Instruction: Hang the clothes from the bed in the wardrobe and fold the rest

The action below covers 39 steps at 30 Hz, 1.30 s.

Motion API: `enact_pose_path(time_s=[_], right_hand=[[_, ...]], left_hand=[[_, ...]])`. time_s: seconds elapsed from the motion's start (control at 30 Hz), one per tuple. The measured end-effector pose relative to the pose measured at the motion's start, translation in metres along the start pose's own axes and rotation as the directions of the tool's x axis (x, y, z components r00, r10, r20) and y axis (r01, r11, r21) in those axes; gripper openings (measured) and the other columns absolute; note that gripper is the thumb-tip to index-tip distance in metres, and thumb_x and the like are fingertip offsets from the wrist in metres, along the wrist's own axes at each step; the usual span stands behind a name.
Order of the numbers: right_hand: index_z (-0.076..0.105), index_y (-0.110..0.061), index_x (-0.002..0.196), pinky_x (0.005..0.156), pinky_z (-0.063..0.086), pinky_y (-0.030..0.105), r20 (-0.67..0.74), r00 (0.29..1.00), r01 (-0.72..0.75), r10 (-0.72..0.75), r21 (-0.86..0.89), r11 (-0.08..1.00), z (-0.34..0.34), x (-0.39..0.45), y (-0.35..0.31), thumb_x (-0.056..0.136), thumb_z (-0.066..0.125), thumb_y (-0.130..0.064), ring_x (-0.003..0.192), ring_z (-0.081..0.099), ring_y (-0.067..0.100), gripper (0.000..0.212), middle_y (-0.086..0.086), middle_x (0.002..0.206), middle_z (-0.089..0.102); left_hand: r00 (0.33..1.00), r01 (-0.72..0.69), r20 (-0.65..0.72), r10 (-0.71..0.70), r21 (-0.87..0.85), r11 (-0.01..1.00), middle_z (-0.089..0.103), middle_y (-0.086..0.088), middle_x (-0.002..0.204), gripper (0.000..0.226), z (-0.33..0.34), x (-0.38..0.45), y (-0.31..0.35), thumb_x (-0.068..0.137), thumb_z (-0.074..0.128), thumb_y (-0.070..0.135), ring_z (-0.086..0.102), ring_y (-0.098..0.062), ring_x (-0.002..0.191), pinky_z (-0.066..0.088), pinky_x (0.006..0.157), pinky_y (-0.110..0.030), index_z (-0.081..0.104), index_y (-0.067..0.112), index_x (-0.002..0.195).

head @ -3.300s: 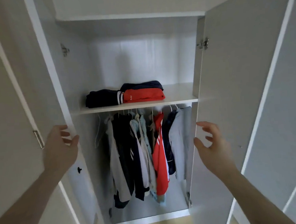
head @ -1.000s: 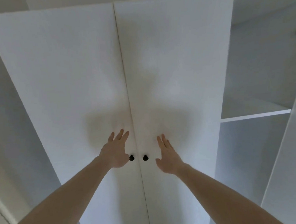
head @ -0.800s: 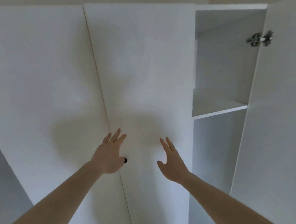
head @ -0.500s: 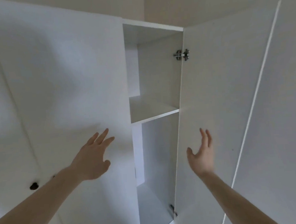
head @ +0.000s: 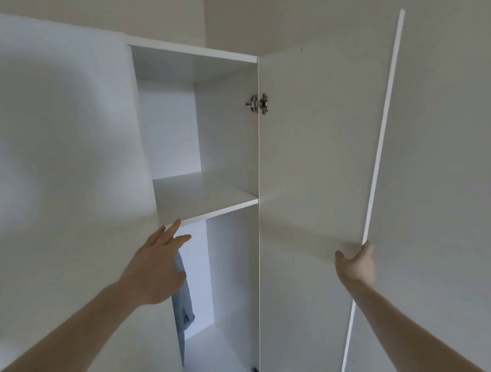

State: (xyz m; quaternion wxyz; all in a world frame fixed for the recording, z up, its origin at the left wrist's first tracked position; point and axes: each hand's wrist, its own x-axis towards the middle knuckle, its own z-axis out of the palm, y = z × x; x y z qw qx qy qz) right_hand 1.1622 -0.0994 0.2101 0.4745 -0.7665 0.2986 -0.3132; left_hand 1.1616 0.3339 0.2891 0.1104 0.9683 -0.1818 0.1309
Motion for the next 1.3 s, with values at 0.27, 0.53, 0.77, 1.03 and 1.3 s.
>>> enact_pose_path(time_s=[0.27, 0.53, 0.77, 1.03, 1.3], right_hand=[[0.043, -0.026, 0.089, 0.055, 0.036, 0.031, 0.131, 0.943, 0.295, -0.304, 0.084, 0.952, 0.035, -0.083, 0.021, 0.099, 0.061, -0.025, 0.063, 0.058, 0.011, 0.021, -0.004, 0.066, 0.056], [0.006, -0.032, 0.163, 0.074, 0.063, 0.032, 0.513, 0.724, 0.434, -0.461, 0.181, 0.883, 0.131, -0.164, -0.031, 0.099, 0.061, -0.018, 0.107, 0.068, 0.008, 0.085, -0.013, 0.169, 0.009], [-0.009, -0.022, 0.165, 0.099, 0.051, 0.035, 0.697, 0.52, 0.463, -0.493, 0.255, 0.849, 0.224, -0.18, -0.056, 0.101, 0.061, -0.019, 0.135, 0.055, 0.029, 0.094, 0.0, 0.172, -0.018], [-0.018, -0.016, 0.163, 0.116, 0.041, 0.047, 0.795, 0.423, 0.47, -0.435, 0.218, 0.855, 0.298, -0.174, -0.08, 0.092, 0.068, -0.019, 0.153, 0.03, 0.031, 0.111, -0.001, 0.165, -0.038], [-0.004, -0.019, 0.166, 0.123, 0.027, 0.043, 0.824, 0.395, 0.527, -0.406, 0.158, 0.835, 0.278, -0.186, -0.1, 0.093, 0.065, -0.021, 0.16, 0.007, 0.025, 0.1, -0.002, 0.173, -0.016]], left_hand=[[0.984, 0.162, 0.063, -0.164, 0.024, 0.986, -0.004, 0.012, 0.172, 0.078, 0.015, -0.009, -0.015, 0.092, 0.063, 0.035, 0.002, -0.022, 0.16, 0.021, 0.126, -0.039, 0.026, 0.037, 0.16], [0.941, 0.328, 0.086, -0.329, 0.022, 0.944, -0.009, 0.019, 0.17, 0.078, 0.012, -0.07, -0.047, 0.09, 0.063, 0.035, -0.006, -0.014, 0.159, 0.025, 0.125, -0.042, 0.026, 0.04, 0.159], [0.888, 0.459, -0.005, -0.459, 0.04, 0.887, -0.01, 0.024, 0.168, 0.072, -0.018, -0.15, -0.076, 0.093, 0.062, 0.034, -0.009, -0.006, 0.157, 0.025, 0.124, -0.034, 0.029, 0.042, 0.157], [0.816, 0.578, -0.059, -0.574, 0.081, 0.812, -0.008, 0.023, 0.169, 0.072, -0.04, -0.197, -0.082, 0.095, 0.063, 0.035, -0.006, -0.007, 0.158, 0.02, 0.125, -0.031, 0.028, 0.041, 0.158], [0.809, 0.588, -0.073, -0.584, 0.069, 0.806, -0.007, 0.024, 0.169, 0.074, -0.053, -0.212, -0.074, 0.095, 0.063, 0.035, -0.004, -0.007, 0.158, 0.02, 0.126, -0.032, 0.026, 0.041, 0.158]])
